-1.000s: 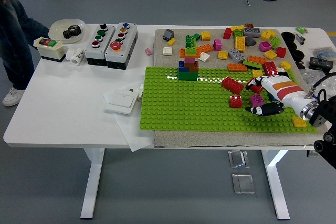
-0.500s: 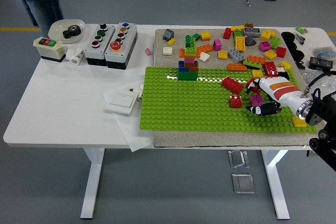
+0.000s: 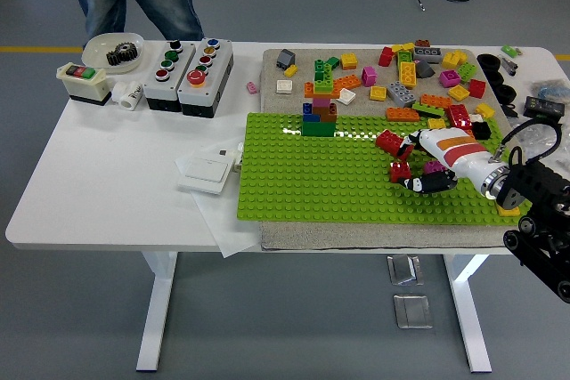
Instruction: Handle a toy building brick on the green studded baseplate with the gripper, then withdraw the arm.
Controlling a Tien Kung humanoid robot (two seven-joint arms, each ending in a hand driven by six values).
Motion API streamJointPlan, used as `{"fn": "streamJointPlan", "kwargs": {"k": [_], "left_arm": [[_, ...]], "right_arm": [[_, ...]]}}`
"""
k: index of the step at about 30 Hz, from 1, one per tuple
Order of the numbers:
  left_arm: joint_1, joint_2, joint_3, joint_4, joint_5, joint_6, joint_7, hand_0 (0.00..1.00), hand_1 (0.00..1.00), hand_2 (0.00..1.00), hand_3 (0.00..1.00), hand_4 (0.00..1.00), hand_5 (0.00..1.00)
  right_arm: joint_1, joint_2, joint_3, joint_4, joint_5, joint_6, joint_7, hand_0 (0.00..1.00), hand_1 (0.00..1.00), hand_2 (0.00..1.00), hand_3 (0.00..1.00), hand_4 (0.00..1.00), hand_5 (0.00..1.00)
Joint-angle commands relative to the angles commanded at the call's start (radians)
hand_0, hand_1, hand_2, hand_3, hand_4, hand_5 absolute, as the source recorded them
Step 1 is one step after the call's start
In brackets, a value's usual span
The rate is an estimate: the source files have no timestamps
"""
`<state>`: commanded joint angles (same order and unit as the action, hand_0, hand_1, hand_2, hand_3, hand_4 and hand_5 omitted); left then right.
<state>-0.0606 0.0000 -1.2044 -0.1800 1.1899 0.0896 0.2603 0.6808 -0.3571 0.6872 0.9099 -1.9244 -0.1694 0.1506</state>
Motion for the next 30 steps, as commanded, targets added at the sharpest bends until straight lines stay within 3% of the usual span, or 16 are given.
{"fn": "streamJointPlan", "kwargs": {"k": [13, 30], "left_arm": [[0.0, 0.0, 0.02, 0.0, -0.017, 0.001, -0.001, 0.784, 0.723, 0.693, 0.576, 0.6, 0.639], [0.0, 0.0, 0.029, 0.0, -0.022, 0.001, -0.001, 0.785, 0.723, 0.693, 0.576, 0.598, 0.639]], "right_arm": [[0.013, 0.027, -0.011, -0.04, -0.023, 0.026, -0.018, 0.591, 0.664, 0.713, 0.604, 0.803, 0.362], [0.013, 0.041, 0.0, -0.055, -0.018, 0.023, -0.022, 0.591, 0.663, 0.714, 0.618, 0.812, 0.37]]}}
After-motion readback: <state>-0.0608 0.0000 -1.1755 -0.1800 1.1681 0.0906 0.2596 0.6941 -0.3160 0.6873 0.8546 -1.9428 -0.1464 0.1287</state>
